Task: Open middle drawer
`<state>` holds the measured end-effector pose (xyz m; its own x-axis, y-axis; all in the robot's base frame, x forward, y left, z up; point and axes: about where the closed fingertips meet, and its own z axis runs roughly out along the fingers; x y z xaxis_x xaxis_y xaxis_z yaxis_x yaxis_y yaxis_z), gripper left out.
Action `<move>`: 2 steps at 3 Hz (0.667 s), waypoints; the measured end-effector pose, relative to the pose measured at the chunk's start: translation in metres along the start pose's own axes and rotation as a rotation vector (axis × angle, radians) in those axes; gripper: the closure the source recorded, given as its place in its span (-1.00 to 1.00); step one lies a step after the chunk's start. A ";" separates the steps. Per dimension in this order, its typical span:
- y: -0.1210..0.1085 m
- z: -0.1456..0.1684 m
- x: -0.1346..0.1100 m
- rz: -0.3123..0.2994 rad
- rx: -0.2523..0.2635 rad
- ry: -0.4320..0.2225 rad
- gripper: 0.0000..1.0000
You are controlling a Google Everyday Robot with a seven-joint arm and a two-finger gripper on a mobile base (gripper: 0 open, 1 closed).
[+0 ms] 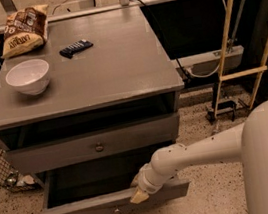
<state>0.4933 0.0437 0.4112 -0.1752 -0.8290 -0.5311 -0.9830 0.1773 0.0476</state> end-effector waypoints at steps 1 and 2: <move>0.000 0.000 0.000 0.000 0.000 0.000 1.00; 0.016 -0.001 0.005 -0.003 -0.033 0.014 1.00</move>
Offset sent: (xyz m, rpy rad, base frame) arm -0.0449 -0.0073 0.0003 -0.0239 0.0774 0.0548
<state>0.4770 0.0419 0.4105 -0.1731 -0.8367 -0.5195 -0.9847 0.1577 0.0741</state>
